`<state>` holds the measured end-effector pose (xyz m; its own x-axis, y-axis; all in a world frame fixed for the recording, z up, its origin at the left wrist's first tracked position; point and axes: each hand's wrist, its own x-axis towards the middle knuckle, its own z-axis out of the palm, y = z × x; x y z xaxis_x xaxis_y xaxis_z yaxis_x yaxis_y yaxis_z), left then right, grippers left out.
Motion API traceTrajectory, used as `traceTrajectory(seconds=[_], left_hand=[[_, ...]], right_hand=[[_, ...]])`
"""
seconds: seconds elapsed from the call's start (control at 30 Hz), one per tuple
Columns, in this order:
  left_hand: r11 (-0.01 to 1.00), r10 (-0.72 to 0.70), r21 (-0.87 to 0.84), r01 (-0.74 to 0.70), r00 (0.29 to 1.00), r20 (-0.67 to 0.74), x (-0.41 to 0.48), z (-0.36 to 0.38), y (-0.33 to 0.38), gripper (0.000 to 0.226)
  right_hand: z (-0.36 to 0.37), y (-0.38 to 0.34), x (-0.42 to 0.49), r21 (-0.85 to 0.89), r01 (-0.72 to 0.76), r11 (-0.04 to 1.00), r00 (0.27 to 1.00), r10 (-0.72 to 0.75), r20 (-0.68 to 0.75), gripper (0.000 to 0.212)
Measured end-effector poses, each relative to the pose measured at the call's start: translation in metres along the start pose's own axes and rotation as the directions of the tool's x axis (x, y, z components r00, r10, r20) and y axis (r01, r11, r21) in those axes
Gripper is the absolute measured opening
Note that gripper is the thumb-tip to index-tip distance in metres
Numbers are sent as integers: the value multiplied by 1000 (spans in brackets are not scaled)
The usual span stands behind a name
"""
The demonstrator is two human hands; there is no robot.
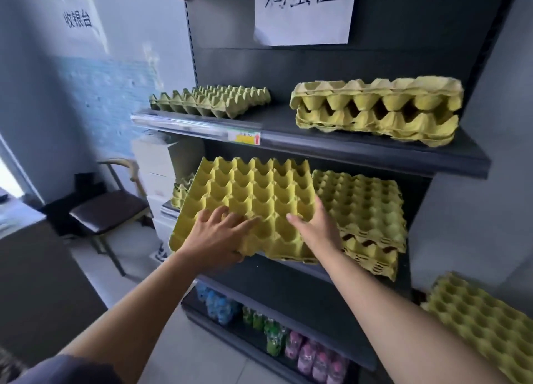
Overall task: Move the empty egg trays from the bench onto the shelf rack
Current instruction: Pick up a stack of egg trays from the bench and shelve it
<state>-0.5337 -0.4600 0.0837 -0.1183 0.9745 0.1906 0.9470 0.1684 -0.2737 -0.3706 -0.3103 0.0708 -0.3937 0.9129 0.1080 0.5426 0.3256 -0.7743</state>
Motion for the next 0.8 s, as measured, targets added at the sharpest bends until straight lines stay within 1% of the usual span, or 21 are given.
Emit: traceTrajectory(seconds=[0.07, 0.17, 0.27, 0.33, 0.37, 0.4, 0.43, 0.47, 0.5, 0.53, 0.57, 0.6, 0.63, 0.67, 0.73, 0.8], left_hand=[[999, -16, 39, 15, 1000, 25, -1, 9, -23, 104], [998, -31, 61, 33, 999, -23, 6, 31, -58, 100], [997, -40, 71, 42, 998, -38, 22, 47, -89, 98], [996, -46, 73, 49, 998, -36, 37, 55, -110, 96], [996, -43, 79, 46, 998, -40, 45, 58, -121, 94], [995, -38, 87, 42, 998, -48, 51, 61, -130, 91], [995, -37, 88, 41, 998, -50, 58, 65, -140, 89], [996, -42, 78, 45, 998, -48, 66, 68, -149, 87], [997, -47, 62, 49, 998, -44, 73, 73, -158, 86], [998, -50, 46, 52, 998, -36, 79, 78, -167, 86], [998, -50, 32, 51, 998, -28, 85, 83, -174, 86], [999, -43, 21, 43, 999, -13, 91, 90, -183, 86], [999, -30, 17, 30, 1000, -8, 97, 96, -191, 87], [1000, -13, 15, 13, 1000, -13, 104, 102, -199, 87], [1000, 21, 2, -20, 999, -36, 120, 113, -212, 90], [999, 49, -19, -50, 997, -59, 139, 125, -226, 94]], right_hand=[[22, -13, 12, 38, -11, 999, 1000, 10, 21, 86], [56, -27, 33, 29, -6, 1000, 1000, 5, 30, 86], [82, -37, 57, 5, 11, 1000, 1000, -11, 26, 82], [96, -45, 74, -48, 27, 999, 999, -25, 33, 75], [102, -50, 81, -124, 62, 990, 998, -59, 24, 70], [106, -55, 83, -231, 125, 965, 992, -130, -5, 66], [112, -59, 86, -331, 216, 919, 969, -243, -42, 61], [117, -63, 88, -403, 333, 853, 918, -391, -70, 58], [124, -66, 91, -451, 452, 770, 843, -533, -65, 58], [132, -67, 95, -492, 547, 677, 773, -635, -14, 58], [140, -65, 99, -528, 613, 589, 720, -690, 66, 59], [148, -64, 106, -550, 643, 533, 704, -694, 151, 61], [155, -64, 113, -560, 654, 508, 705, -678, 208, 64], [161, -66, 120, -565, 651, 506, 714, -661, 231, 66], [173, -71, 133, -569, 622, 537, 746, -628, 223, 67], [187, -76, 145, -598, 571, 563, 776, -607, 169, 66]])
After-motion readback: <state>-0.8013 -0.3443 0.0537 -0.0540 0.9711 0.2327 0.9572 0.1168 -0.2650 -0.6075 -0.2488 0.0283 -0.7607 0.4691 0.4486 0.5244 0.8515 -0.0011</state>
